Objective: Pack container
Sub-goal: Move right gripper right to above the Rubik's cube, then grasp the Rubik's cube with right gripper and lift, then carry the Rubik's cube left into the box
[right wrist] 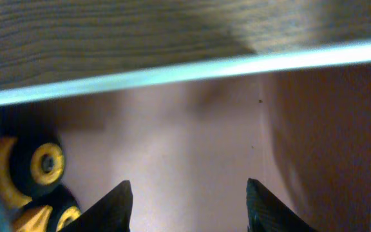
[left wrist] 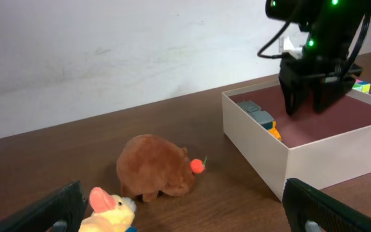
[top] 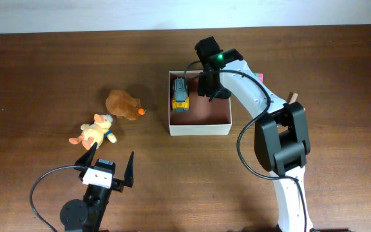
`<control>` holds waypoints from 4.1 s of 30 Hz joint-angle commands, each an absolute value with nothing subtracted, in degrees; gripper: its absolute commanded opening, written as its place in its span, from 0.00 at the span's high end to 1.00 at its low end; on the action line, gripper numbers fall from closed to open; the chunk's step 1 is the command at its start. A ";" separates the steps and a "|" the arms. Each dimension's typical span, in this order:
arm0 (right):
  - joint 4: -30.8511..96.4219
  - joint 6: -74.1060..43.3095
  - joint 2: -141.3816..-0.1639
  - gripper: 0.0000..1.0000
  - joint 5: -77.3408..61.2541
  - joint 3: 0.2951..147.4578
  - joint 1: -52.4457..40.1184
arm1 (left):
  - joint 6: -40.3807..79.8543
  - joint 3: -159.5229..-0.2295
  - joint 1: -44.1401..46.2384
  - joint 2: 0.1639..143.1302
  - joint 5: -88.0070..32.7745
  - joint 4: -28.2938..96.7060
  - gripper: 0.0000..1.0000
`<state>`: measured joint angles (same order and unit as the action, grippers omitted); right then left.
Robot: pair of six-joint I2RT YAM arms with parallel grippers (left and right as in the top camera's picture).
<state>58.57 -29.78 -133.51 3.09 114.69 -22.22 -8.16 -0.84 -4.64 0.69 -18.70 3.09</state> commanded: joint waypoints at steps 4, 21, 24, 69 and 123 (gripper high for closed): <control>68.01 -24.38 -132.68 0.47 -1.26 130.32 -22.52 | -8.69 -0.54 -4.93 0.30 -19.31 3.25 0.01; 84.31 -17.54 -134.15 0.19 8.19 146.02 -8.23 | -8.69 -0.54 -4.93 0.30 -19.31 3.25 0.01; 82.50 -13.30 -135.55 0.18 5.52 143.06 -5.69 | -8.69 -0.54 -4.93 0.30 -19.31 3.25 0.01; 63.59 -13.30 -142.19 0.26 0.03 122.34 -4.84 | -8.69 -0.54 -4.93 0.30 -19.31 3.25 0.01; 95.59 -1.67 -143.09 0.50 -18.20 160.70 -11.57 | -8.69 -0.54 -4.93 0.30 -19.31 3.25 0.01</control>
<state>95.39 -3.27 -143.15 -14.44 159.68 -8.38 -8.16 -0.84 -4.64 0.69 -18.70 3.11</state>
